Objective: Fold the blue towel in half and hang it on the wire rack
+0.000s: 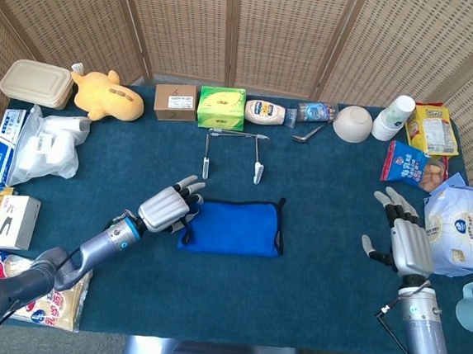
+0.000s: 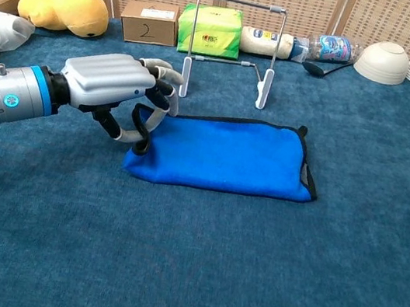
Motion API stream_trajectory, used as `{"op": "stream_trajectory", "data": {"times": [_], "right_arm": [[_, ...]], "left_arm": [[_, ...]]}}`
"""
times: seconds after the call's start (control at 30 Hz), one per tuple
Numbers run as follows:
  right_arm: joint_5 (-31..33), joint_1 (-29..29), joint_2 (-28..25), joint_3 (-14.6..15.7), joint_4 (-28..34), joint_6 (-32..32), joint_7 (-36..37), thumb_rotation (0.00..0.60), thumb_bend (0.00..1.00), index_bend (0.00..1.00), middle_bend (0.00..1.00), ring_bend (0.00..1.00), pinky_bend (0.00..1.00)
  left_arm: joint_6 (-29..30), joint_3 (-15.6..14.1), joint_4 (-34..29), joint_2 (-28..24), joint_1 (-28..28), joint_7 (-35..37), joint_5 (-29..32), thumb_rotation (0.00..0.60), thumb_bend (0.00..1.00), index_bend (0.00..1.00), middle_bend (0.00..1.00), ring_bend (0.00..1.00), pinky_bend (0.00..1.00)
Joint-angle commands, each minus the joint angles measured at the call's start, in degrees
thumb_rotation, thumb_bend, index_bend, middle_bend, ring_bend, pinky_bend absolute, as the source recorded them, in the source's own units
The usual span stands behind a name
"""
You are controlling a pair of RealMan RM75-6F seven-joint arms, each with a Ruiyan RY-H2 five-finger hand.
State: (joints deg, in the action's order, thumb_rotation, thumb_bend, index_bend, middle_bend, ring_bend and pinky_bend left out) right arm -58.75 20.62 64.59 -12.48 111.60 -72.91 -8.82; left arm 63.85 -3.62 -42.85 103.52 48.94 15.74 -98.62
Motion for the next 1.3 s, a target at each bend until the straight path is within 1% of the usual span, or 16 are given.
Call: {"op": "stream_trajectory", "data": {"times": [0.03, 0.23, 0.27, 0.33, 0.4, 0.43, 0.47, 0.5, 0.53, 0.63, 0.7, 0.8, 0.97, 1.07, 1.2, 1.3], "right_arm": [[0.1, -0.3, 0.1, -0.1, -0.4, 0.0, 0.8, 0.6, 0.36, 0.11, 0.02, 0.0, 0.0], [-0.3, -0.7, 0.3, -0.1, -1.3, 0.0, 1.9, 0.6, 0.36, 0.11, 0.02, 0.0, 0.0], [-0.2, -0.8, 0.4, -0.2, -1.6, -0.2, 2.2, 0.6, 0.36, 0.11, 0.02, 0.0, 0.0], [-0.3, -0.9, 0.4, -0.2, -1.9, -0.2, 2.4, 0.6, 0.36, 0.11, 0.02, 0.0, 0.0], [-0.3, -1.0, 0.5, -0.3, -2.4, -0.2, 2.6, 0.6, 0.36, 0.11, 0.02, 0.0, 0.0], [-0.3, -1.1, 0.6, -0.3, -2.7, -0.2, 2.8, 0.6, 0.36, 0.11, 0.02, 0.0, 0.0], [-0.4, -1.1, 0.7, -0.4, -3.2, -0.2, 3.0, 0.6, 0.36, 0.12, 0.02, 0.0, 0.0], [-0.5, -1.1, 0.8, -0.4, -3.4, -0.2, 3.2, 0.6, 0.36, 0.12, 0.02, 0.0, 0.0], [-0.7, -1.2, 0.8, -0.4, -3.8, -0.1, 3.4, 0.6, 0.36, 0.12, 0.02, 0.0, 0.0], [-1.1, -1.2, 1.0, -0.3, -4.7, 0.1, 3.9, 0.6, 0.36, 0.12, 0.02, 0.0, 0.0], [-1.3, -1.3, 1.3, -0.3, -5.3, 0.4, 4.7, 0.6, 0.35, 0.12, 0.02, 0.0, 0.0], [-1.8, -1.6, 1.7, -0.2, -6.4, 0.7, 6.0, 0.6, 0.35, 0.12, 0.02, 0.0, 0.0], [-2.5, -2.4, 2.1, 0.1, -8.2, 0.9, 8.3, 0.6, 0.35, 0.12, 0.02, 0.0, 0.0], [-3.0, -3.1, 2.2, 0.3, -9.4, 0.9, 9.8, 0.6, 0.35, 0.12, 0.02, 0.0, 0.0], [-4.0, -3.9, 2.3, 0.8, -10.6, 1.4, 12.2, 0.6, 0.35, 0.12, 0.02, 0.0, 0.0], [-4.8, -4.3, 2.6, 1.2, -11.5, 1.7, 13.8, 0.6, 0.35, 0.12, 0.02, 0.0, 0.0]], "left_arm": [[0.3, 0.8, -1.6, -0.8, 0.3, 0.1, 0.6, 0.6, 0.49, 0.71, 0.37, 0.16, 0.0], [0.6, 2.2, -5.7, -3.0, 0.1, -0.3, 2.2, 0.6, 0.5, 0.75, 0.38, 0.16, 0.0], [1.1, 3.0, -7.3, -4.0, 0.1, 0.0, 2.9, 0.6, 0.5, 0.75, 0.38, 0.16, 0.0], [1.3, 3.5, -9.3, -5.3, 0.1, -0.1, 3.3, 0.6, 0.5, 0.76, 0.39, 0.16, 0.0], [1.7, 4.5, -12.7, -7.5, 0.1, -0.7, 4.0, 0.6, 0.5, 0.76, 0.39, 0.16, 0.0], [2.1, 5.2, -14.7, -8.8, 0.0, -1.1, 4.5, 0.6, 0.5, 0.76, 0.39, 0.16, 0.0], [2.7, 6.4, -18.1, -10.9, -0.1, -1.5, 5.3, 0.6, 0.5, 0.76, 0.39, 0.16, 0.0], [2.6, 6.8, -19.9, -12.1, -0.1, -1.8, 5.7, 0.6, 0.51, 0.76, 0.39, 0.16, 0.0], [2.5, 7.7, -23.6, -14.4, -0.2, -2.3, 6.6, 0.6, 0.51, 0.76, 0.39, 0.16, 0.0], [2.2, 10.1, -31.9, -19.8, -0.2, -4.6, 8.8, 0.6, 0.51, 0.76, 0.39, 0.15, 0.0], [1.9, 12.2, -36.9, -23.3, 0.2, -6.8, 10.2, 0.6, 0.51, 0.76, 0.39, 0.15, 0.0], [0.3, 15.0, -42.7, -27.5, 1.2, -9.6, 12.4, 0.6, 0.51, 0.76, 0.39, 0.15, 0.0], [-3.4, 19.5, -47.9, -31.9, 4.0, -14.1, 16.3, 0.6, 0.52, 0.76, 0.38, 0.14, 0.0], [-6.9, 22.9, -50.5, -33.8, 6.2, -16.0, 21.4, 0.6, 0.52, 0.76, 0.38, 0.14, 0.0], [-10.6, 26.0, -52.7, -35.4, 8.8, -19.2, 28.3, 0.6, 0.52, 0.76, 0.38, 0.13, 0.0], [-12.0, 27.5, -53.2, -35.6, 10.2, -21.1, 32.7, 0.6, 0.52, 0.76, 0.38, 0.13, 0.0]]}}
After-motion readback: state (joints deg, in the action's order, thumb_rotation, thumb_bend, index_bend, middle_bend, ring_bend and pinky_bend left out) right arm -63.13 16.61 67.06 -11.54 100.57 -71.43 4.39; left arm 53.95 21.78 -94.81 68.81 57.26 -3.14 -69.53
